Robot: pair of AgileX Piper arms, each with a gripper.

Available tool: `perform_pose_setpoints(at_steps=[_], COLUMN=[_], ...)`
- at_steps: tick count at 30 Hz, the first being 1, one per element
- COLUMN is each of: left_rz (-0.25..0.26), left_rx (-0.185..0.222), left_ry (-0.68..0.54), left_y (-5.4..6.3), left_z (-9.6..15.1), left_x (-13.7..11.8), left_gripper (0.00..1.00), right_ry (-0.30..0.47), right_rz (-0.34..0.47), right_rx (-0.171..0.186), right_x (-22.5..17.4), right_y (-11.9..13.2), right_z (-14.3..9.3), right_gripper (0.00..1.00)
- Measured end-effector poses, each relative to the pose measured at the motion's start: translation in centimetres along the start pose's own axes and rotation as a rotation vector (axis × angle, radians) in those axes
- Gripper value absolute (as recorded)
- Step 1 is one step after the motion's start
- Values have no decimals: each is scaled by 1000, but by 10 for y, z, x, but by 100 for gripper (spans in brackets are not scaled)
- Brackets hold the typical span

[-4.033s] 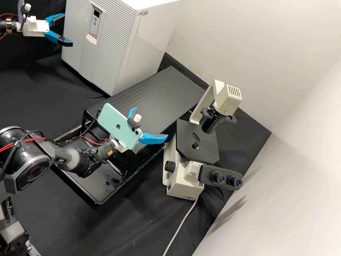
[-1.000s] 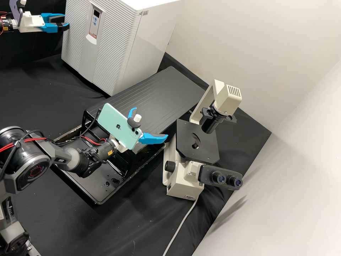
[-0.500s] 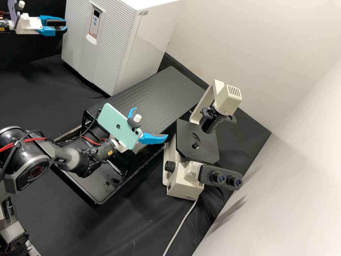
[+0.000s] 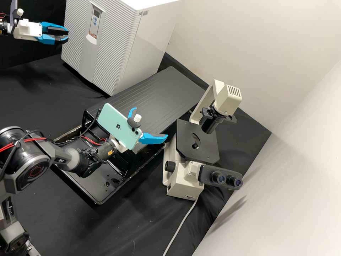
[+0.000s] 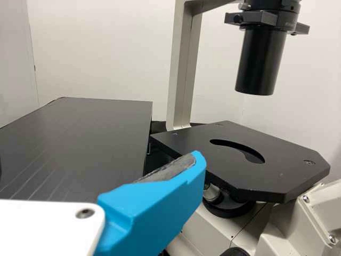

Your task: Open the incubator door

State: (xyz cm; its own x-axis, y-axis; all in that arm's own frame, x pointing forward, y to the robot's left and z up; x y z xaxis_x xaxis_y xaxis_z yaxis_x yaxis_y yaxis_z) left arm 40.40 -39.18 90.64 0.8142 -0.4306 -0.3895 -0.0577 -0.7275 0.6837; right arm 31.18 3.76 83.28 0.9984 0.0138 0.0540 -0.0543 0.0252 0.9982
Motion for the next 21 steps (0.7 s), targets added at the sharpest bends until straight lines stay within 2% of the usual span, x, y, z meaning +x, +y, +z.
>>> perform_pose_setpoints(at_steps=[1, 4, 5, 9, 17, 21], left_rz=[0, 0, 0, 3, -19, -24], left_rx=[11, 12, 12, 5, -37, -41], left_ry=[0, 0, 0, 6, 70, 90], left_y=[0, 0, 0, -2, -28, -36], left_z=[0, 0, 0, -2, -28, -38], left_x=[0, 0, 0, -2, -18, -22], left_gripper=[0, 0, 100, 100, 100, 100], right_ry=[0, 0, 0, 0, 0, 0], right_rz=[0, 0, 0, 0, 0, 0], right_rx=[0, 0, 0, 0, 0, 0], right_x=[0, 0, 0, 0, 0, 0], right_y=[0, 0, 0, 0, 0, 0], right_z=[0, 0, 0, 0, 0, 0], right_gripper=[100, 100, 100, 100, 100, 100])
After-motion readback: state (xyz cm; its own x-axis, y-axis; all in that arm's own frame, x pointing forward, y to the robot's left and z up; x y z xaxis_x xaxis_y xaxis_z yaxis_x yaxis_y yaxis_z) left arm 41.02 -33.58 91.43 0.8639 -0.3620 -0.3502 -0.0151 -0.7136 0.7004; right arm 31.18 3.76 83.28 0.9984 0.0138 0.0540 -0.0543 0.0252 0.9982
